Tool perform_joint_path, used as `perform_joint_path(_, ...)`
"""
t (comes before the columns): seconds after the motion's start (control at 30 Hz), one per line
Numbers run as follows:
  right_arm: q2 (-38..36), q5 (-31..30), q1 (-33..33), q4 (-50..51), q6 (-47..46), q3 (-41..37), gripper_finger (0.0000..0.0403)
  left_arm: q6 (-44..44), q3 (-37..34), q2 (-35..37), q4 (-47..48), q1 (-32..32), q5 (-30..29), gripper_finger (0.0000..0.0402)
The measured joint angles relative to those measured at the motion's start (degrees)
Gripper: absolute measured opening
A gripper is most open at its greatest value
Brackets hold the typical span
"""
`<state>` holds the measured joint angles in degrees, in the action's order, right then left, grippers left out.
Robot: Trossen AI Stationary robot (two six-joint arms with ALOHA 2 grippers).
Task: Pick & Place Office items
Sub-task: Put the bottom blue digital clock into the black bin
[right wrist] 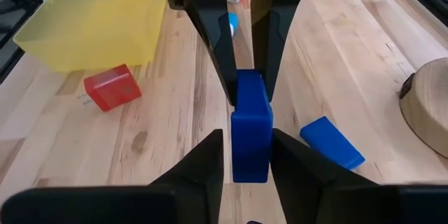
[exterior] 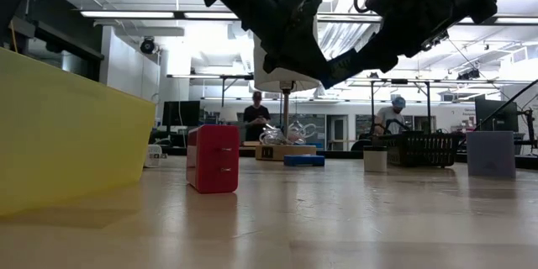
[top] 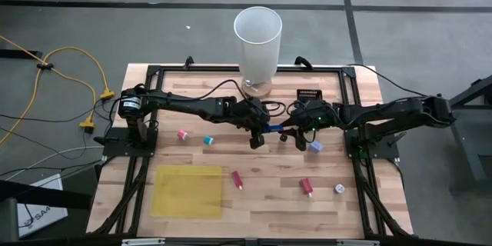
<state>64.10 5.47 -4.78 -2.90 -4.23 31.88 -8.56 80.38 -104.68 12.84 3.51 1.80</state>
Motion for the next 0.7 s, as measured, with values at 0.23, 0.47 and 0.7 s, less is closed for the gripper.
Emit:
perform_joint_path(0.23, 0.0, 0.5, 0.0, 0.0, 0.0, 0.0, 0.0071, -0.1, 0.0, 0.0, 0.1, 0.0, 0.0, 0.0065)
perform_joint_path(0.47, 0.0, 0.6, 0.0, 0.0, 0.0, 0.0, 0.0072, -0.1, 0.0, 0.0, 0.1, -0.5, -0.1, 0.0065)
perform_joint_path(0.7, 0.0, 0.6, 0.0, 0.0, 0.2, 0.0, 0.0065, -0.1, 0.0, 0.0, 0.1, -0.5, -0.1, 0.0065)
